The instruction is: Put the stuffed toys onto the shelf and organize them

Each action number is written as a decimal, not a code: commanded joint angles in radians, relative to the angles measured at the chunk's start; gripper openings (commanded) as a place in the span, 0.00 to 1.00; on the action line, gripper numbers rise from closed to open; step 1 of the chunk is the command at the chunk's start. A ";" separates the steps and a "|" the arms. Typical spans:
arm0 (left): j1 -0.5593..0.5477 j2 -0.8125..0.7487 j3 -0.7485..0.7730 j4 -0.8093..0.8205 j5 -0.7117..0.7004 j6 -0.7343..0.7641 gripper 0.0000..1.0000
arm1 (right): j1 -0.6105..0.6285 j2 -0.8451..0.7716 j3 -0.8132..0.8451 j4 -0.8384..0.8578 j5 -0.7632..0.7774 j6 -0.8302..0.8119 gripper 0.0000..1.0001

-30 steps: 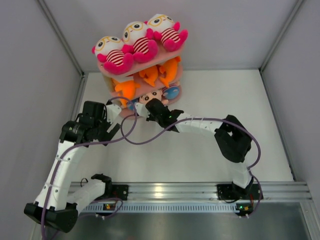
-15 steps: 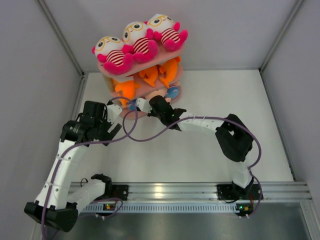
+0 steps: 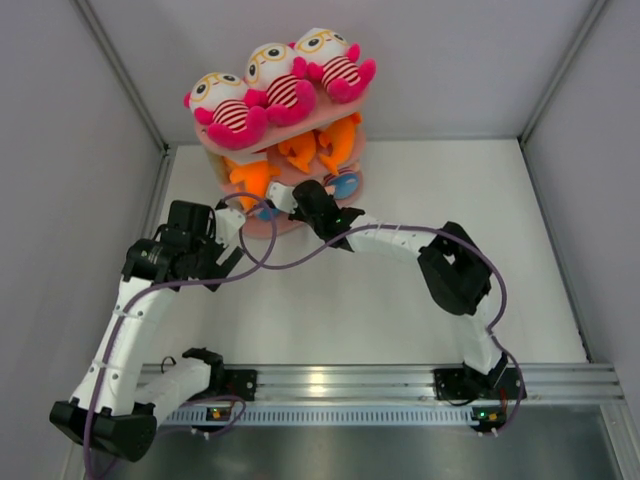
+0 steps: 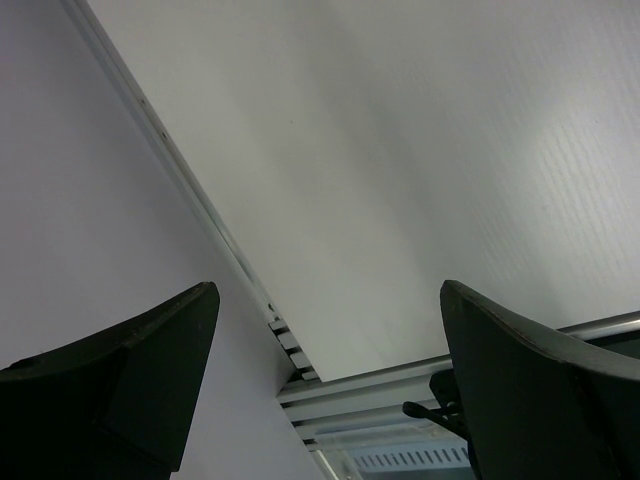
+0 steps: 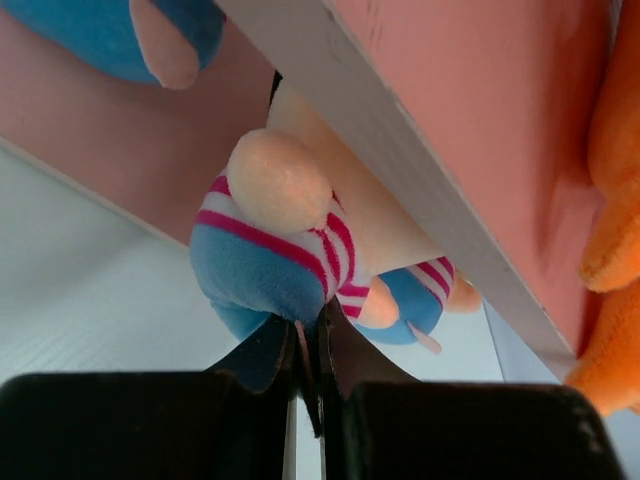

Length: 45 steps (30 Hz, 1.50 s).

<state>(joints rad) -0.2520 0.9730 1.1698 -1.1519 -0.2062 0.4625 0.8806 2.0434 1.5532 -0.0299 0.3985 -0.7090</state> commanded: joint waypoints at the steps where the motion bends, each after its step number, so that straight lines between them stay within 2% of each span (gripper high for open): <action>1: 0.003 0.004 0.014 0.037 0.014 -0.008 0.98 | -0.008 0.037 0.094 0.094 0.031 0.051 0.00; 8: 0.003 0.003 0.013 0.037 0.014 -0.007 0.98 | -0.009 0.100 0.100 0.192 0.097 0.075 0.03; 9: 0.003 0.003 0.013 0.038 0.014 -0.008 0.98 | -0.009 0.101 0.097 0.212 0.099 0.074 0.06; 11: 0.003 0.001 0.013 0.037 0.014 -0.005 0.98 | -0.006 0.100 0.078 0.231 0.088 0.056 0.20; 12: 0.003 0.000 0.011 0.037 0.013 -0.005 0.98 | -0.005 0.094 0.056 0.246 0.083 0.037 0.31; 14: 0.003 0.000 0.008 0.037 0.013 -0.005 0.98 | 0.001 0.083 0.035 0.263 0.088 0.022 0.37; 19: 0.005 0.003 0.008 0.037 0.014 -0.002 0.98 | 0.014 0.041 -0.039 0.297 0.063 -0.006 0.46; 24: 0.003 0.000 0.010 0.035 0.013 -0.001 0.98 | 0.014 -0.002 -0.096 0.317 0.031 -0.029 0.48; 25: 0.003 -0.002 0.010 0.035 0.013 -0.001 0.98 | 0.014 -0.006 -0.105 0.321 0.014 -0.030 0.52; 30: 0.003 -0.003 0.011 0.037 0.022 -0.002 0.98 | 0.014 0.009 -0.096 0.361 -0.018 -0.038 0.59; 33: 0.003 -0.008 0.011 0.035 0.022 -0.001 0.98 | 0.017 0.015 -0.088 0.360 -0.020 -0.029 0.67; 38: 0.005 -0.017 0.001 0.035 0.008 0.004 0.98 | 0.018 -0.043 -0.152 0.375 -0.039 -0.007 0.73; 39: 0.003 -0.017 0.001 0.035 0.013 0.004 0.98 | 0.021 -0.055 -0.165 0.378 -0.039 -0.007 0.77; 41: 0.003 -0.017 0.002 0.035 0.017 0.005 0.98 | 0.026 -0.092 -0.203 0.377 -0.041 -0.012 0.98; 45: 0.003 -0.017 -0.001 0.035 0.022 0.004 0.98 | 0.055 -0.189 -0.284 0.367 -0.044 -0.003 0.99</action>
<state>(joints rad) -0.2501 0.9710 1.1698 -1.1515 -0.1944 0.4698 0.8993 1.9774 1.3022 0.2874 0.3752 -0.7315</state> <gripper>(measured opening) 0.982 0.991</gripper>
